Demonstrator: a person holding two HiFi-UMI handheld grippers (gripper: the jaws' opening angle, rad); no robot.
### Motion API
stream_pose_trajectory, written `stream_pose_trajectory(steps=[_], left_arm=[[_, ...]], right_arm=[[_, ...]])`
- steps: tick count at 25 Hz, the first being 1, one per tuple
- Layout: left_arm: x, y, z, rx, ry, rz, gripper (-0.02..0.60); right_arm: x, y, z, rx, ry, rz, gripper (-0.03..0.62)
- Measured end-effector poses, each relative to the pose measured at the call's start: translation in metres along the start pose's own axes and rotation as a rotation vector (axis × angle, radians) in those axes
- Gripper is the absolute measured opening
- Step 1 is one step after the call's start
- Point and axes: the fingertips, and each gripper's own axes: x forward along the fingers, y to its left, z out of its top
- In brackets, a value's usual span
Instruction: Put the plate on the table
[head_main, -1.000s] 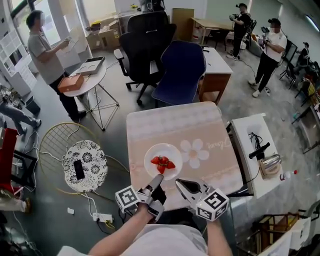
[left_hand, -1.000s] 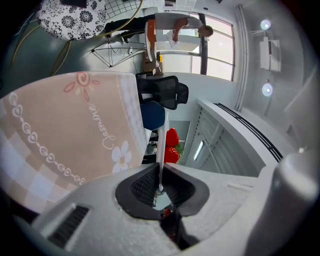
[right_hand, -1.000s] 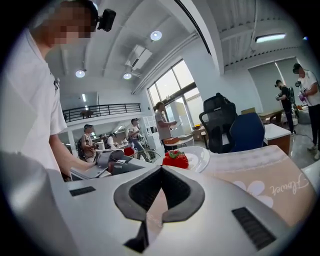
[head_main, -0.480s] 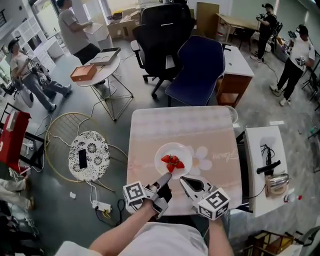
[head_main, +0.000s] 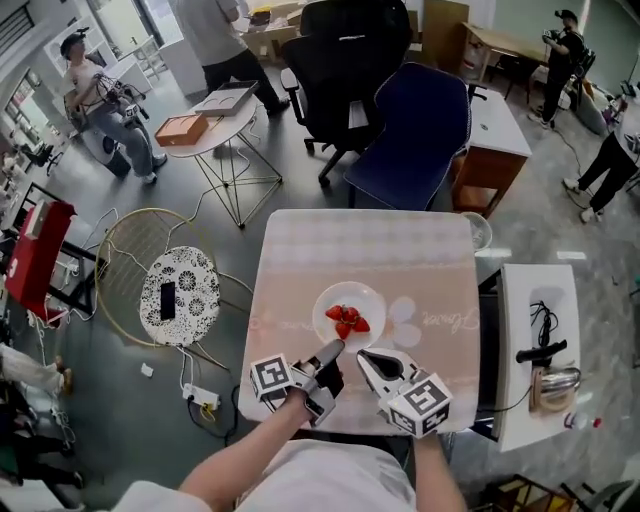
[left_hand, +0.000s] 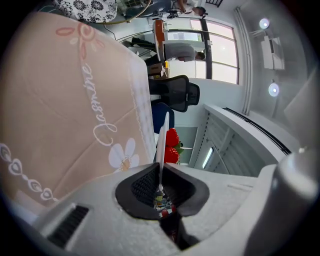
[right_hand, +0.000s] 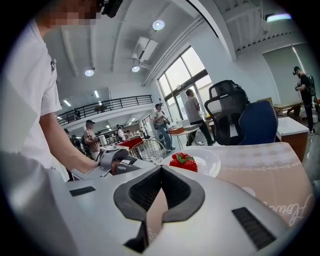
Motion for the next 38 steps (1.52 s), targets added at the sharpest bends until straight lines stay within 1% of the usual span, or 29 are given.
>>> stream_pose_trajectory(steps=[5,9,13,16,19,25,29,34,38], left_arm=[[0.01,0.019,-0.004,-0.014,-0.026,0.015,0.018],[0.018,0.027,-0.01,-0.01,-0.032,0.03,0.018],[0.021,0.04,-0.013,-0.001,-0.02,0.065,0.018],[0.024,0.055,-0.021,0.009,0.006,0.109,0.018],[0.024,0.067,-0.024,0.01,0.011,0.143,0.018],[0.029,0.077,-0.023,0.023,0.032,0.173,0.018],[0.029,0.081,-0.017,0.019,0.013,0.187,0.02],[0.029,0.085,-0.017,0.02,0.013,0.219,0.021],[0.031,0.09,-0.018,0.031,0.029,0.27,0.02]], right_arm=[[-0.003,-0.007,-0.014,-0.006,0.019,0.026,0.003],[-0.004,-0.015,-0.022,-0.006,0.029,0.024,0.002],[-0.003,-0.015,-0.026,-0.002,0.037,0.028,0.003],[-0.007,-0.017,-0.034,0.002,0.058,0.026,0.002],[-0.011,-0.019,-0.041,0.012,0.063,0.02,0.003],[-0.017,-0.024,-0.049,0.023,0.06,-0.016,0.002],[-0.015,-0.023,-0.053,0.03,0.069,-0.014,0.003],[-0.016,-0.022,-0.055,0.04,0.077,-0.015,0.003],[-0.017,-0.022,-0.055,0.048,0.076,-0.012,0.003]])
